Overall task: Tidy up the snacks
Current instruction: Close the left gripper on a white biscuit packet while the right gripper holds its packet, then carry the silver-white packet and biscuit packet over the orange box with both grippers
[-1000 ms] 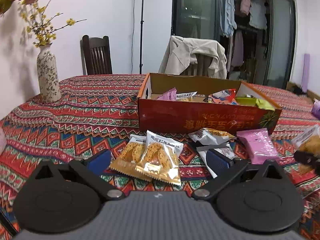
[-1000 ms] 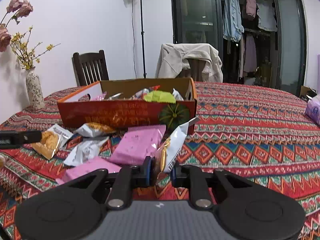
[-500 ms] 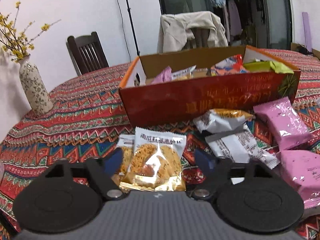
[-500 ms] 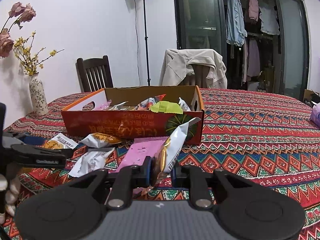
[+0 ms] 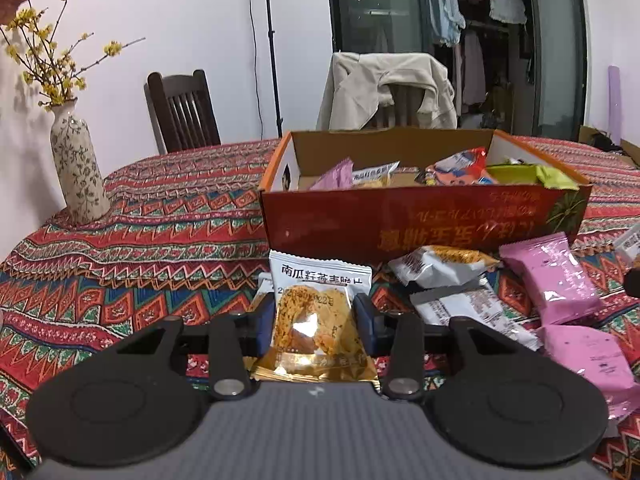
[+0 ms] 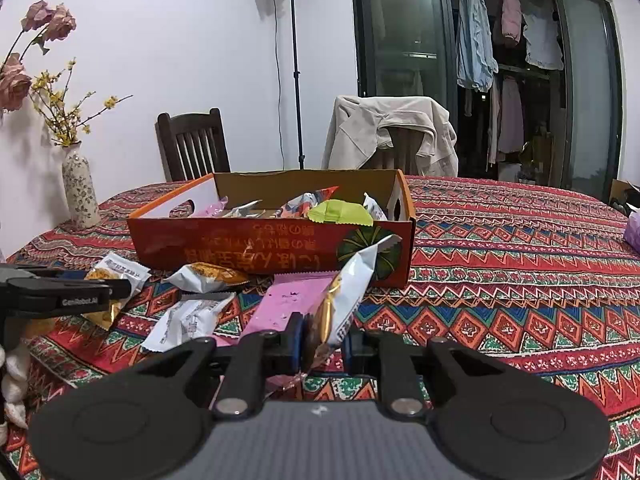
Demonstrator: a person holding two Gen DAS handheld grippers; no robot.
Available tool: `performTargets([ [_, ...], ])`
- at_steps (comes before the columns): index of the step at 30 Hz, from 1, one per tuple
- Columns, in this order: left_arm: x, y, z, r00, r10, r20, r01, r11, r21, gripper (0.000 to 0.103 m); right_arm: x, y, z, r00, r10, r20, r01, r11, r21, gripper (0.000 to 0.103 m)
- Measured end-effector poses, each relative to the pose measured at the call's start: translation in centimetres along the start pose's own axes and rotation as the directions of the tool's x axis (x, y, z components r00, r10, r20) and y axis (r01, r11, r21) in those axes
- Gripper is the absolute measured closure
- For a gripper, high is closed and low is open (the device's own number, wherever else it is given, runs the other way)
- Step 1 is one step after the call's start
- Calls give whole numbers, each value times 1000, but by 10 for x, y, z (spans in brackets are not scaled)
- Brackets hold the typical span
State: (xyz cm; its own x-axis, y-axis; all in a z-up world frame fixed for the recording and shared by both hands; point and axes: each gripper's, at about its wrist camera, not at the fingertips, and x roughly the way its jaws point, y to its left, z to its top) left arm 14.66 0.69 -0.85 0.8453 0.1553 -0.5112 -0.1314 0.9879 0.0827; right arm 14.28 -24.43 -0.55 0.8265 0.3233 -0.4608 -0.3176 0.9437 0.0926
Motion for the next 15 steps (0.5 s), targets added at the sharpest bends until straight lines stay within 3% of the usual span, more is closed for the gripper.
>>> performTargets([
  [15,-33,-1,29,993,-27,116,28,1000,-3,61,-11,8,23,998,7,65,-5,999,-42,85],
])
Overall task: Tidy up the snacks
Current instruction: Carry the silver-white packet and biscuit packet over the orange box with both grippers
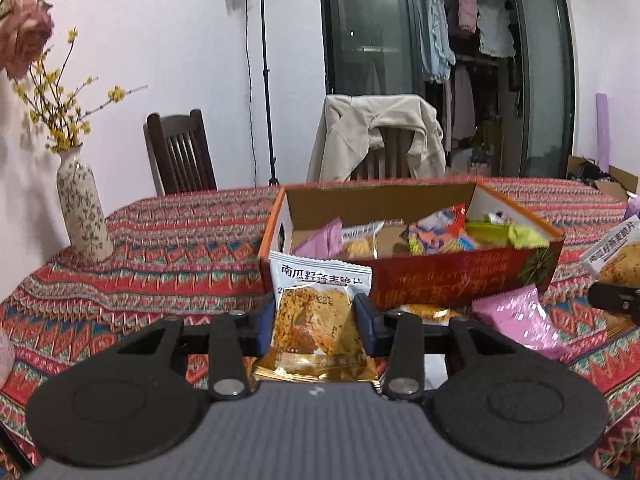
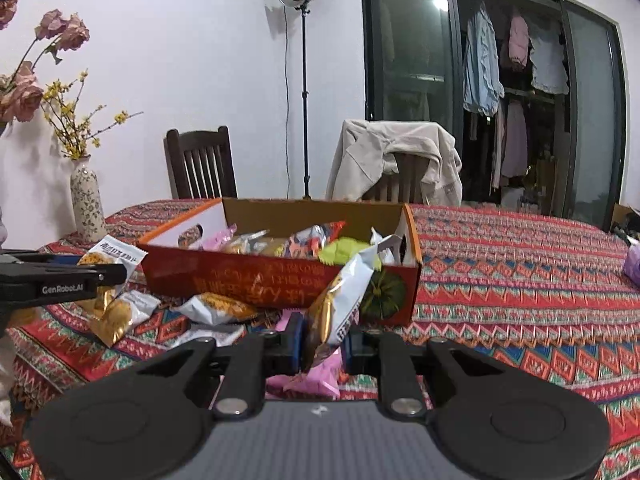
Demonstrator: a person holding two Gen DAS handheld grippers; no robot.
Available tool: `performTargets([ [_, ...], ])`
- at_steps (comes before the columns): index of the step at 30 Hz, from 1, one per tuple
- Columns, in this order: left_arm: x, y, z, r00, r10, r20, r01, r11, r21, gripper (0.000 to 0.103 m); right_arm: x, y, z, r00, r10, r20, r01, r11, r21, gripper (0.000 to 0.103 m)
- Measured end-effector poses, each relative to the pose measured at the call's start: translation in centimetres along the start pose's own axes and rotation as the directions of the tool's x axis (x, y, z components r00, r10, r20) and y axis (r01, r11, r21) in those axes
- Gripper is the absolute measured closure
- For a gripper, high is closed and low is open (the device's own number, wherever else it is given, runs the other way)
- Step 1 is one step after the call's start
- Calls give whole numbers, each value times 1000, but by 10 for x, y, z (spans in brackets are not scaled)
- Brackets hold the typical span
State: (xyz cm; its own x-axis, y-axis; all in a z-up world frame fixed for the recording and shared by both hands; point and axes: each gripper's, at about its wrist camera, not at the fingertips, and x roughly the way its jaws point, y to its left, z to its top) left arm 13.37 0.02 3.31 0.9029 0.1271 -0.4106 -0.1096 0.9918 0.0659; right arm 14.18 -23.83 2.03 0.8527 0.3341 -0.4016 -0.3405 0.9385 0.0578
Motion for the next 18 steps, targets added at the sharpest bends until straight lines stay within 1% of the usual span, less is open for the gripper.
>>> performTargets([
  [9,-4,-7,33,997,-34,69,35,999,-11,61,3,2,35,998,2,65,-2,1000,-10,85],
  [18,13,-16,68,992,-43,118,49,997,-54,61,28,2,71,995,-3,99,2,1000,7,85],
])
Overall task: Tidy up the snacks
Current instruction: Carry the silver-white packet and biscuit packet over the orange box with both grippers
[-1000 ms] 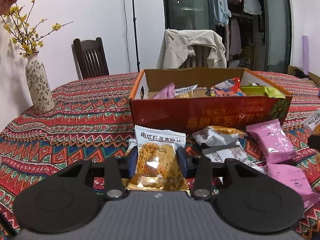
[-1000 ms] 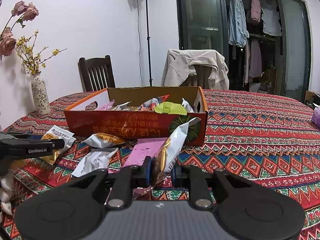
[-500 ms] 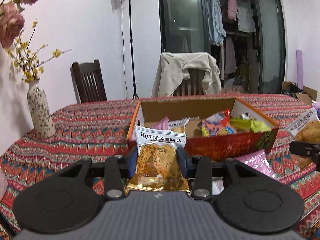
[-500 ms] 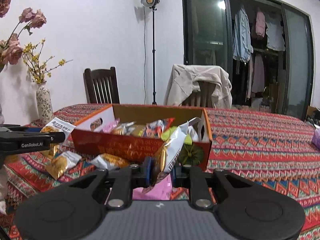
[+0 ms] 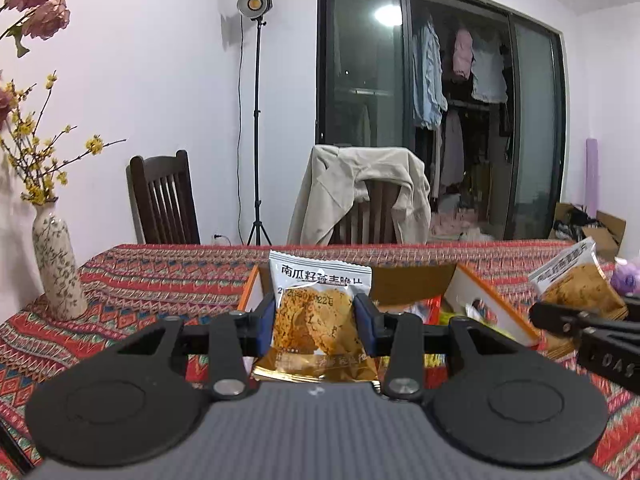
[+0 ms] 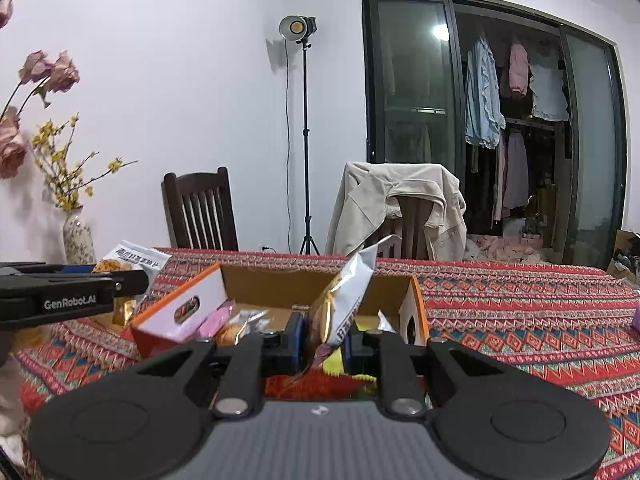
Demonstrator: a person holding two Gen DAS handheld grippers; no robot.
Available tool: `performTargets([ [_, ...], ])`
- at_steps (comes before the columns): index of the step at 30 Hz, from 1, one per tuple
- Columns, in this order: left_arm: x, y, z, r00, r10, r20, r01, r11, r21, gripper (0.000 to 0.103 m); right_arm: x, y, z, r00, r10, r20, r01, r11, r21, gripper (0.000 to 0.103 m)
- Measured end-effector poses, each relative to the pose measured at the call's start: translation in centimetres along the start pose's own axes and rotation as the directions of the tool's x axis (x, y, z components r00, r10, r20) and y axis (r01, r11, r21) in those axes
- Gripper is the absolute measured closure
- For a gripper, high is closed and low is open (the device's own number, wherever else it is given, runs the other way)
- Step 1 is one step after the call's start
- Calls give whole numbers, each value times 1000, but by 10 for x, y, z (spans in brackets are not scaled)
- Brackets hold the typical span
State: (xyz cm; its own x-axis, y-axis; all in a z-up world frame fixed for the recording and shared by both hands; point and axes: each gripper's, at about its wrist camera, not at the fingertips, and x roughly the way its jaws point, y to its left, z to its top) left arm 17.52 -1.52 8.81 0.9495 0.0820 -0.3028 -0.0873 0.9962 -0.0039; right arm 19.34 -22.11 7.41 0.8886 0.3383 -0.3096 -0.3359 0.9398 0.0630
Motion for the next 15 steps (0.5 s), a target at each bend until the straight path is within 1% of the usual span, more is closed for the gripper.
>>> performTargets([
  [7,28,-3,16,1000,17,11,-16,999,-40,61,32,-4,17,1000,-12,-3,13,999,37,85],
  [15,82,3,27,998,61,-21,-63,995,-80,61,80,-15,27,999,-31,-26,33,997,70,85],
])
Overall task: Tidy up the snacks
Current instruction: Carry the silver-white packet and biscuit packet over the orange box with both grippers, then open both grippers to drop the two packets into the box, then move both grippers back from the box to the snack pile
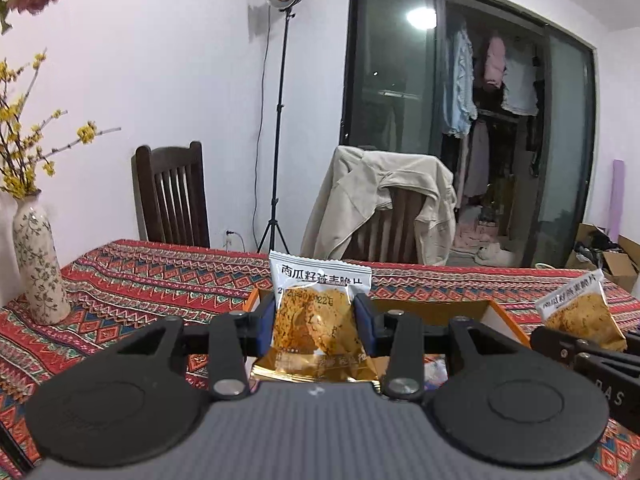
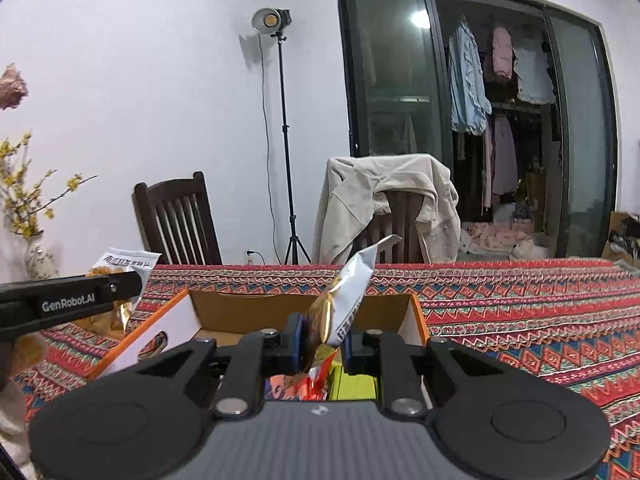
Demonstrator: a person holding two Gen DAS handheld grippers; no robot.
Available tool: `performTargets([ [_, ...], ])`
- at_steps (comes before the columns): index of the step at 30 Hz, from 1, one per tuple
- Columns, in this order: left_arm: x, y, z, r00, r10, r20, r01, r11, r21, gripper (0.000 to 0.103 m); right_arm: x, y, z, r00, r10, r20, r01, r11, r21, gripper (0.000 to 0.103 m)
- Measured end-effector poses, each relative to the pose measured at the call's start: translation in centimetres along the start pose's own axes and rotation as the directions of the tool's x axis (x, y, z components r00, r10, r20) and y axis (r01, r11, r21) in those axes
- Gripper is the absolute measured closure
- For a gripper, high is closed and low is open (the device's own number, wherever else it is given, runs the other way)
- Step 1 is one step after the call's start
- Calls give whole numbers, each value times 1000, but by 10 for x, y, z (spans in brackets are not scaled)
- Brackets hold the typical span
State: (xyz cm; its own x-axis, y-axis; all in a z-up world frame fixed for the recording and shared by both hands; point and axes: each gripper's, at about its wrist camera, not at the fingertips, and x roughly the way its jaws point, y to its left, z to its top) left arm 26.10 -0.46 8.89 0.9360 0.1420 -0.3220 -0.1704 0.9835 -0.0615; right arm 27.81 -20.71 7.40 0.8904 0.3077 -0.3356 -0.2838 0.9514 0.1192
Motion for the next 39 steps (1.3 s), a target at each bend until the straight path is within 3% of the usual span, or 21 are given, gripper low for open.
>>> performTargets([
  [7,35,9,-19,999,-9,-36,8,1000,-17,61,39,-7,-9,1000,4,-6,-4,1000,14,85],
  [12,42,9,-25,998,-19,-61,18,1000,-10,61,55,-7,-19,998,29,-59,-29,1000,7,84],
  [13,42,9,-27,998,-19,-64,18,1000,-12,58,56,-8,-20,997,31,-65,-31,1000,8,82],
  [14,42,10,-29,998,-24,-64,23,1000,-14,47,57,-8,-20,997,31,-71,-30,1000,7,82],
  [15,41,11,-30,998,-27,-63,26,1000,-18,39,57,-9,-22,997,27,-76,-27,1000,4,75],
  [16,39,12,-31,998,-22,-56,21,1000,-22,25,57,-11,-24,996,31,-85,-31,1000,6,56],
  [17,37,13,-32,999,-16,-45,15,1000,-23,16,57,-13,-25,995,41,-92,-39,999,17,44],
  [18,35,13,-32,999,-14,-37,13,1000,-25,10,56,-15,-27,994,51,-95,-49,998,27,21],
  [19,33,14,-33,1000,-11,-24,10,999,-35,0,55,-16,-27,994,58,-93,-55,998,31,5],
  [20,30,14,-32,1000,-5,-6,4,999,-45,0,54,-16,-28,995,58,-87,-55,998,32,3],
  [39,-20,19,-15,999,-21,46,25,995,-92,0,27,-10,-27,999,16,-38,-16,1000,-6,0],
])
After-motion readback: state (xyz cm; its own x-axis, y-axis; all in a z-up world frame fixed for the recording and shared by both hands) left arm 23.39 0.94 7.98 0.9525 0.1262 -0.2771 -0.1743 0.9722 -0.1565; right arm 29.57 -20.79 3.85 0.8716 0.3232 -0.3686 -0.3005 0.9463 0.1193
